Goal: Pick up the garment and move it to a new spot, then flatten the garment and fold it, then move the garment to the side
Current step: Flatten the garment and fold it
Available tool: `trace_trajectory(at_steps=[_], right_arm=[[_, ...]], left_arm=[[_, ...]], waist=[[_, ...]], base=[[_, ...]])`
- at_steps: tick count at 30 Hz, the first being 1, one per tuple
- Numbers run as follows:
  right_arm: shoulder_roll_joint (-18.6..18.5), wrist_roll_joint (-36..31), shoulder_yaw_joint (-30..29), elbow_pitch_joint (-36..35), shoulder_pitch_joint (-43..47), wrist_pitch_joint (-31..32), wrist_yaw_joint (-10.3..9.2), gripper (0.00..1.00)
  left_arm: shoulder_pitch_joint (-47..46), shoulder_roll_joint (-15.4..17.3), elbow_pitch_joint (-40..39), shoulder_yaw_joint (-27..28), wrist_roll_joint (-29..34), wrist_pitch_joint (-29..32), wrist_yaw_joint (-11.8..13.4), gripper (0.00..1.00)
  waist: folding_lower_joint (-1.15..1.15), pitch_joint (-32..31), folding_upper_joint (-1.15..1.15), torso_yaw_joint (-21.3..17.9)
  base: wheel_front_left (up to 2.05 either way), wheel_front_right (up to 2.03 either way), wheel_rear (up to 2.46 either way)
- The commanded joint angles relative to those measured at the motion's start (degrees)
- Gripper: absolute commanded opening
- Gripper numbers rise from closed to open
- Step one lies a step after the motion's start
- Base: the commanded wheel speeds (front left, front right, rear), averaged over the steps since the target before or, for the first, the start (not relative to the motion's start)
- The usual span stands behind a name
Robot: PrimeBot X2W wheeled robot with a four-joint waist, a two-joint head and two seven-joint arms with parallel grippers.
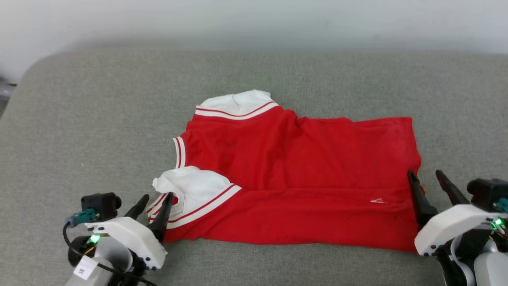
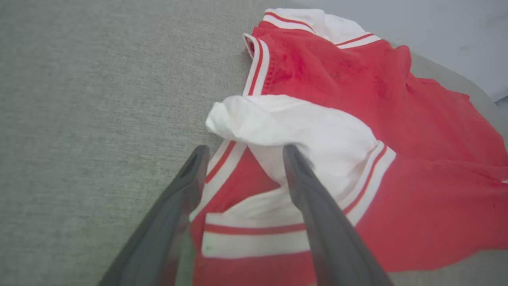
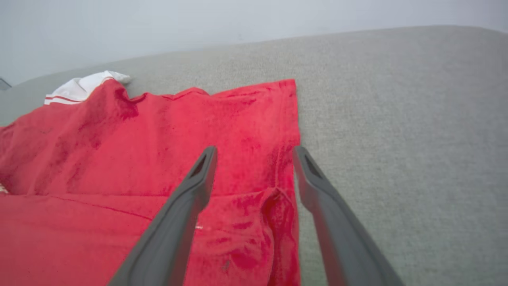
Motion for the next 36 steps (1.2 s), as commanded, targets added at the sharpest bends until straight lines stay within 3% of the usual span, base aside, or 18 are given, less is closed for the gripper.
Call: trace_trajectory(at_steps=[1, 7, 12, 17, 25, 29, 30, 32, 36], right_arm=[[0.3, -0.4, -0.3, -1.0, 1.4, -1.9, -0.05, 1.00], [1.3, -1.1, -1.1, -3.5, 4.0, -2.7, -0.05, 1.00], [2.1, -1.5, -1.5, -5.7, 5.7, -1.2, -0.05, 1.00], [2.8, -1.3, -1.2, -7.5, 5.6, -0.3, -0.05, 1.00], [3.2, -0.8, -0.8, -7.8, 3.7, -0.4, -0.05, 1.00], [3.3, 0.0, -1.3, -7.4, 3.3, -0.3, -0.05, 1.00], [3.3, -0.1, -1.4, -7.2, 3.4, 0.2, -0.05, 1.00], [3.3, 0.6, -1.9, -6.9, 3.4, 0.9, -0.05, 1.00], [2.9, 1.9, -3.2, -6.4, 3.5, 5.0, -0.05, 1.00]], left_arm=[[0.7, 1.1, -0.5, 0.0, 0.2, 1.0, 0.4, 1.00], [1.5, 4.8, -3.8, 0.3, -0.7, 5.9, 1.3, 1.00], [2.7, 9.1, -9.1, -1.2, -4.7, 18.1, 0.8, 1.00], [3.5, 12.6, -13.7, -1.2, -9.5, 29.3, 3.6, 1.00], [2.9, 13.7, -10.8, -0.7, -10.0, 31.7, 6.4, 1.00], [3.3, 11.9, -7.7, -2.3, -11.5, 34.2, 5.9, 1.00], [3.5, 11.1, -7.1, -2.9, -11.9, 34.9, 5.6, 0.53], [3.7, 9.5, -6.2, -4.0, -12.9, 36.2, 4.9, 0.00], [3.4, 8.6, -5.9, -4.8, -12.9, 35.7, 3.1, 0.00]], waist=[[-0.01, -2.2, -0.01, 0.4], [-0.01, -4.8, -0.01, 0.1], [-0.01, -5.2, -0.01, -0.7], [-0.01, -2.8, -0.01, -2.5], [-0.01, 1.5, -0.01, -4.9], [-0.01, 2.7, -0.01, -5.4], [-0.01, 2.8, -0.01, -5.4], [-0.01, 3.0, -0.01, -5.3], [-0.01, 2.4, -0.01, -4.6]], base=[[0.00, 0.00, 0.00], [0.00, 0.00, 0.00], [0.00, 0.00, 0.00], [0.00, 0.00, 0.00], [0.00, 0.00, 0.00], [0.00, 0.00, 0.00], [0.00, 0.00, 0.00], [0.00, 0.00, 0.00], [0.00, 0.00, 0.00]])
